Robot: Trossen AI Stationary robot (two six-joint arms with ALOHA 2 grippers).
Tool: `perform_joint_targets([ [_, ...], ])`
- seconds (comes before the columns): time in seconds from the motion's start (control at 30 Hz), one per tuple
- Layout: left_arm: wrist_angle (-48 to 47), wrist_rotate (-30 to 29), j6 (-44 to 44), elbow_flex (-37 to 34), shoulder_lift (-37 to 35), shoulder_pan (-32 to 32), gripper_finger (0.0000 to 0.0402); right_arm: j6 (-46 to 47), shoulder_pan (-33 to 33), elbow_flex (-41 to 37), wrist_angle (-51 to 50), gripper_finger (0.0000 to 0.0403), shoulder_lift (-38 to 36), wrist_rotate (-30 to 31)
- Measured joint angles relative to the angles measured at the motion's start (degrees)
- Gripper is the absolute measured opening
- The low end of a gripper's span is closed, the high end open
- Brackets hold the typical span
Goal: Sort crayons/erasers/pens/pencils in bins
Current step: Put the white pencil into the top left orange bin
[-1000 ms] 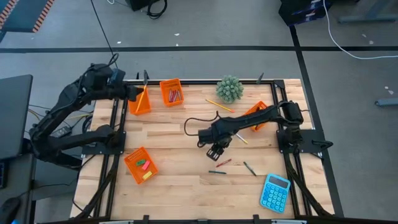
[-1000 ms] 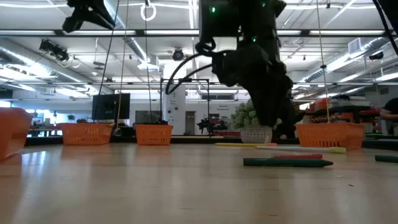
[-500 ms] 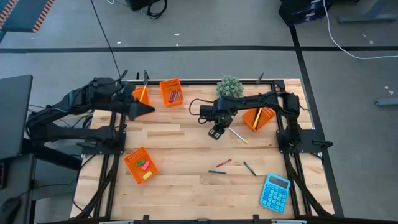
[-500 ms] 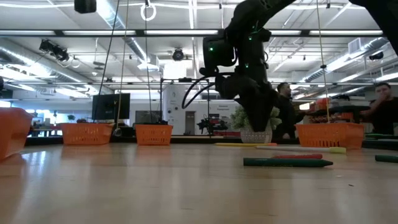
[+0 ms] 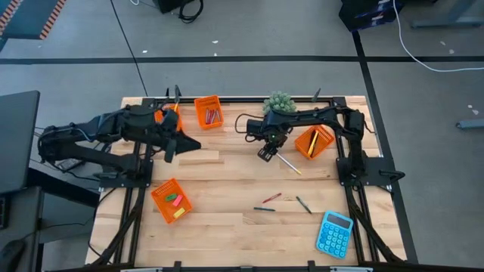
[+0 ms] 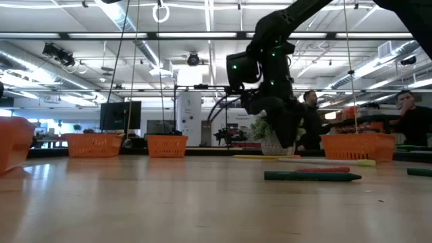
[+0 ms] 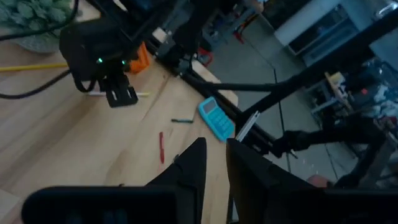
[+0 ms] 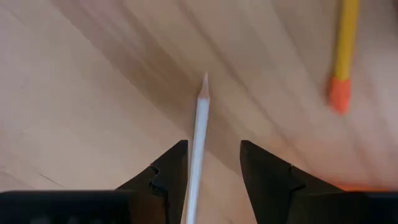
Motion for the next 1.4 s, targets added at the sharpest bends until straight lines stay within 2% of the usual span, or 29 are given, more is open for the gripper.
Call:
perform_joint_targets([
  [0.17,-0.26,0.00,2.80,-0.01,2.46,-2.17,0.0073,1.81,0.49,-3.13,0.05,0.0151,0.00,-2.94],
  [0.4,-0.22,0.02,3.15,-0.03,5.09,-3.29,0.0067,4.03,2.55,-3.65,4.12,0.0151,0.00,-3.13],
  [0.67,0.62,-2.28,3.29,-0.04,6.68,-3.05,0.0075,0.04,1.87,-3.72,7.11,0.0151,0.00,-2.22],
  [1.0,1.05,-7.77,0.53,-0.03,6.55,-3.03,0.0065,-3.10,-0.18,-9.57,9.70,0.0151,-0.50,-3.82],
  [1.17,1.05,-9.01,-2.17,-0.03,6.55,-3.03,0.0070,-5.42,-0.03,-9.85,10.72,0.0151,-0.40,-3.72],
  [1.4,1.03,-9.25,-3.95,-0.03,6.55,-3.05,0.0061,-3.32,0.02,-9.75,11.35,0.0120,-0.28,-3.97],
])
